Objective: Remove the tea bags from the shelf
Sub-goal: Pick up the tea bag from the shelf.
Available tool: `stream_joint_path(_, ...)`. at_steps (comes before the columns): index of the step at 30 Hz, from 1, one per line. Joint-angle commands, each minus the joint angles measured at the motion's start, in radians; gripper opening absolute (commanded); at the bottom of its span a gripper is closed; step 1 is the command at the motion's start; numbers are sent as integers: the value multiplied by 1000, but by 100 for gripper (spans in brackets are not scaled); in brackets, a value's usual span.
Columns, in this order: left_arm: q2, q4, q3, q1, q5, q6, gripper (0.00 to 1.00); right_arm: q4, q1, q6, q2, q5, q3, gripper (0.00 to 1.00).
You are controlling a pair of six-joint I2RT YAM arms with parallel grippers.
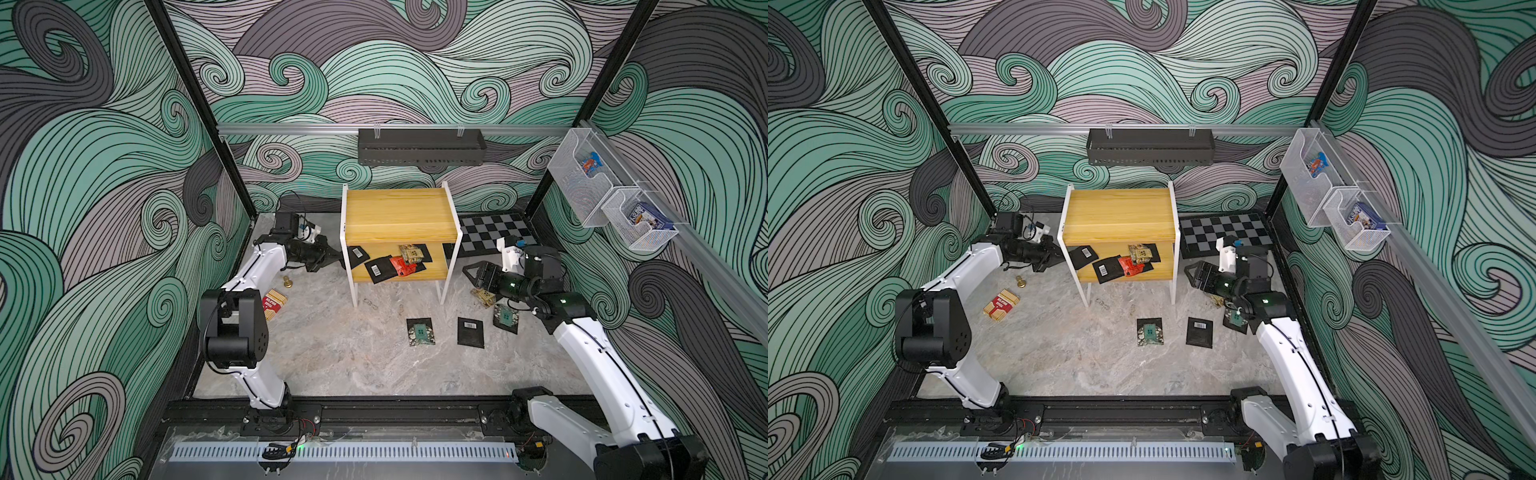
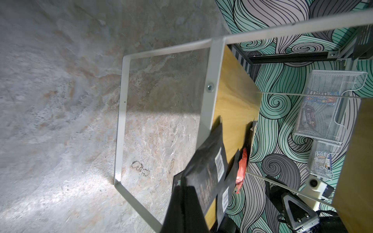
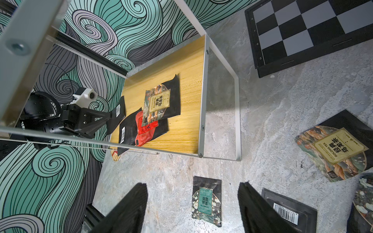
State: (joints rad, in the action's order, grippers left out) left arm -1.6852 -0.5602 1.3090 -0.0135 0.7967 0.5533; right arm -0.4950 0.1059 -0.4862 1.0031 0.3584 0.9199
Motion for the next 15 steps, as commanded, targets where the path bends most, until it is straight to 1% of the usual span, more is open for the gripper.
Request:
stream_joint_path(1,58,26,-16,-28,15,16,0,21,-6,-5,-11,16,-3,75)
stream_joint_path(7,141,51,-53,-78,4,40,0,19,-6,-5,-11,23,-1,75)
stream_joint_path(15,303,66,-155,-130,-47,53,0,19,-6,-4,-9,31,4,75)
